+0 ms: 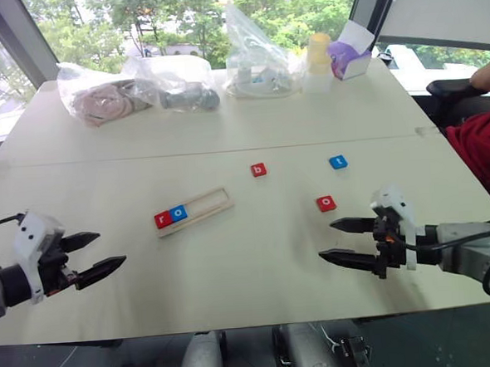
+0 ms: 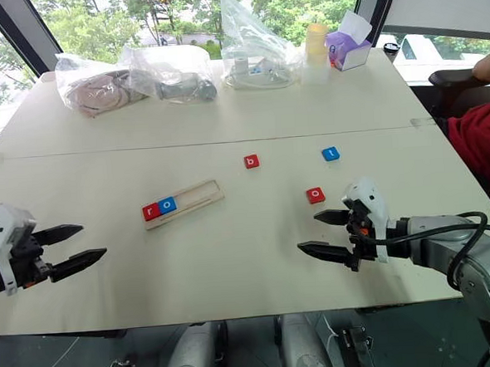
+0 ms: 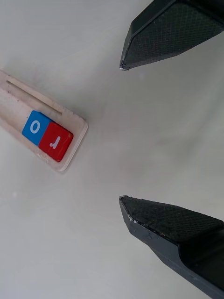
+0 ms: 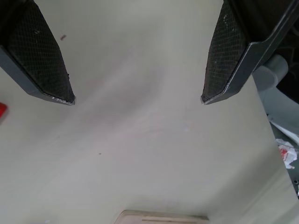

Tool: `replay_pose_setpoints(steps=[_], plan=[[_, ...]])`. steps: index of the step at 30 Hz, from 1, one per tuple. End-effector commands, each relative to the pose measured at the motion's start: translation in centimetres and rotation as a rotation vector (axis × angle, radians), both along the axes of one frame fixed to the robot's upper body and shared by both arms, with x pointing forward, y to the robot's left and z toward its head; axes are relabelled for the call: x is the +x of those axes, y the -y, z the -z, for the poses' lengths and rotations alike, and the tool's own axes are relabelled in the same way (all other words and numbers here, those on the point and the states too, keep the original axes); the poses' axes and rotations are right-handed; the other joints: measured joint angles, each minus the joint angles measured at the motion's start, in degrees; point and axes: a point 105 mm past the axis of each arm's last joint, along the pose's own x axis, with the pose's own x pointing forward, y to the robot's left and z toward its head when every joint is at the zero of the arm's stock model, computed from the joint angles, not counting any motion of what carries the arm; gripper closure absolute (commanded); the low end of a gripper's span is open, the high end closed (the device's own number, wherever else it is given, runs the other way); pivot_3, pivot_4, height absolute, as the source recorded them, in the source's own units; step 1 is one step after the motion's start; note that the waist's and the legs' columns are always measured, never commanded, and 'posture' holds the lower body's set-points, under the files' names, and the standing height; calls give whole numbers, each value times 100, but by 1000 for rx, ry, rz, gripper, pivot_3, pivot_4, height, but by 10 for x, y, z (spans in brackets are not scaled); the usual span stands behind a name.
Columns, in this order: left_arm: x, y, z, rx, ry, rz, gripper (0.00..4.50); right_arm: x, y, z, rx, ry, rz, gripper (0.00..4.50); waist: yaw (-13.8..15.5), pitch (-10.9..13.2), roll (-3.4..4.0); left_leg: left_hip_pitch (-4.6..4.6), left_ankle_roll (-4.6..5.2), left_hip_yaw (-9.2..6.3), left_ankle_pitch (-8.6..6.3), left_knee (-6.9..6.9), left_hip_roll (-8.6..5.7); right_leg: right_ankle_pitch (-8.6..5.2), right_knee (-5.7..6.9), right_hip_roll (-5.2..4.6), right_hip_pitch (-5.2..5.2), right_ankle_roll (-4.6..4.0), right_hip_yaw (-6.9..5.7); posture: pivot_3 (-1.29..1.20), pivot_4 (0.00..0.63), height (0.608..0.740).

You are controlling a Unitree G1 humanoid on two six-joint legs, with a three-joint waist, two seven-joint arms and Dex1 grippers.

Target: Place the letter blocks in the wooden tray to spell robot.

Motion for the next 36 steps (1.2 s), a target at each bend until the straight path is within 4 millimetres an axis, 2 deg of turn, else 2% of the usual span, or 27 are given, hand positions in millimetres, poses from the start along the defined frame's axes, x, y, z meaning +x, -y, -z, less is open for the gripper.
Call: replay_pose_setpoints(steps=[1,12,17,22,24,27,31,36], plan=[[-1,-1,-10,21,47,-13,0,2,-2,-7,1,40,-18,58,-1,0,-1,0,0,0,0,1,0,0,0,0,0,0,0,0,150,740],[-1,-7,-3,68,38,-56,0,6,-5,-7,0,53,-28,58,1,-1,-2,0,0,3,0,2,-1,0,0,1,0,0,3,0,150,740],[0,-11,-8,55,41,-60,0,8,-6,-5,-7,54,-26,58,-2,-1,-2,1,0,3,0,1,-2,0,0,2,0,0,3,0,150,740],[5,-16,-9,125,64,-51,0,10,-7,-4,-17,65,-20,58,0,-1,-2,1,0,3,0,1,-2,0,0,2,0,0,3,0,150,740],[11,-13,-11,148,73,-7,0,10,-16,-10,4,72,-53,58,0,-1,-2,1,0,4,0,1,-2,0,0,2,0,0,3,0,150,740],[28,-1,3,198,61,121,0,6,-41,-17,52,79,-153,58,2,-2,0,4,0,4,0,3,-6,2,2,7,1,-3,2,0,150,740],[53,10,9,197,70,210,0,-1,-70,-20,77,90,-261,58,2,-2,-1,0,0,6,0,1,-6,4,2,12,-2,-2,-1,0,150,740],[76,21,19,228,81,290,0,-6,-95,-18,97,109,-309,58,-5,-2,-3,-9,2,8,-1,2,-8,19,1,13,-10,28,-2,0,150,740]])
